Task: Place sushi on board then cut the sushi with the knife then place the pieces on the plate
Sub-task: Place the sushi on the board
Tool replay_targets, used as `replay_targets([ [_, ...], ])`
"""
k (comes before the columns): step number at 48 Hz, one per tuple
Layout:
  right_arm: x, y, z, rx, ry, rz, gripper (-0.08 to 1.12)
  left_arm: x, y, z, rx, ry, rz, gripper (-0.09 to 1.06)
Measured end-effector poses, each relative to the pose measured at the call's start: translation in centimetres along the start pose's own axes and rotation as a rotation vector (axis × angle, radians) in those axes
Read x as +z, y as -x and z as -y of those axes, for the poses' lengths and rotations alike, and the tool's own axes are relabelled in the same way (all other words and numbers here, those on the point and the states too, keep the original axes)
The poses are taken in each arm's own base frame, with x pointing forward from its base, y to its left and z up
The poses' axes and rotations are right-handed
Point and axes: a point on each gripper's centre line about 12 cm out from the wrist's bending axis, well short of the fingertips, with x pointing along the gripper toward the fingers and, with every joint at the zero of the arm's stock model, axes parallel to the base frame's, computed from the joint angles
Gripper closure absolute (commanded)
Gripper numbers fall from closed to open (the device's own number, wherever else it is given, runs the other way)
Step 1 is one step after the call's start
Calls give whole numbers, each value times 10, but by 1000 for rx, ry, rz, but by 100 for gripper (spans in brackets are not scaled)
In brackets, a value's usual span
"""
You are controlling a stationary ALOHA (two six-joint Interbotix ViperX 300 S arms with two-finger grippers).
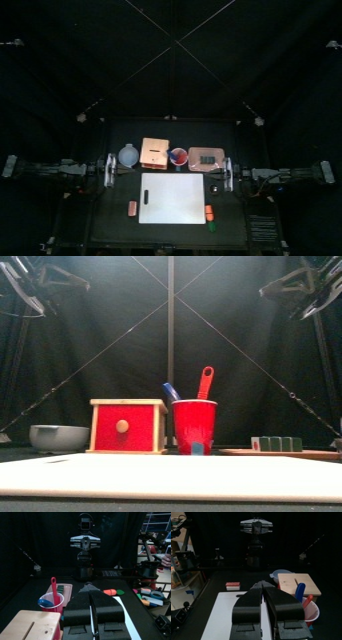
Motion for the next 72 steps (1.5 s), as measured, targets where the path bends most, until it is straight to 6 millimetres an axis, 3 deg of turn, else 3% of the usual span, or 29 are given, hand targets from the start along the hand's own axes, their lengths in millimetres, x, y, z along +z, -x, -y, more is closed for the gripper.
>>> replay_targets([
  [9,-15,-2,9,-45,-25,-76,101,-18,-15,-2,7,-3,-61,99],
  [27,-59,-3,65,-309,-85,-520,93,-51,-39,-2,9,-6,-173,99],
  [33,-75,1,81,-364,-57,-693,80,-54,-41,-3,10,-5,-179,99],
  [38,-84,2,89,-381,-20,-785,62,-54,-41,-3,10,-6,-179,99],
  [46,-95,-2,97,-380,35,-865,32,-55,-41,-3,12,-6,-181,99],
  [55,-107,-5,103,-382,47,-927,7,-55,-41,-4,15,-6,-181,99],
  [72,-135,-11,122,-377,63,-1087,2,-58,-40,-8,34,-5,-190,99],
])
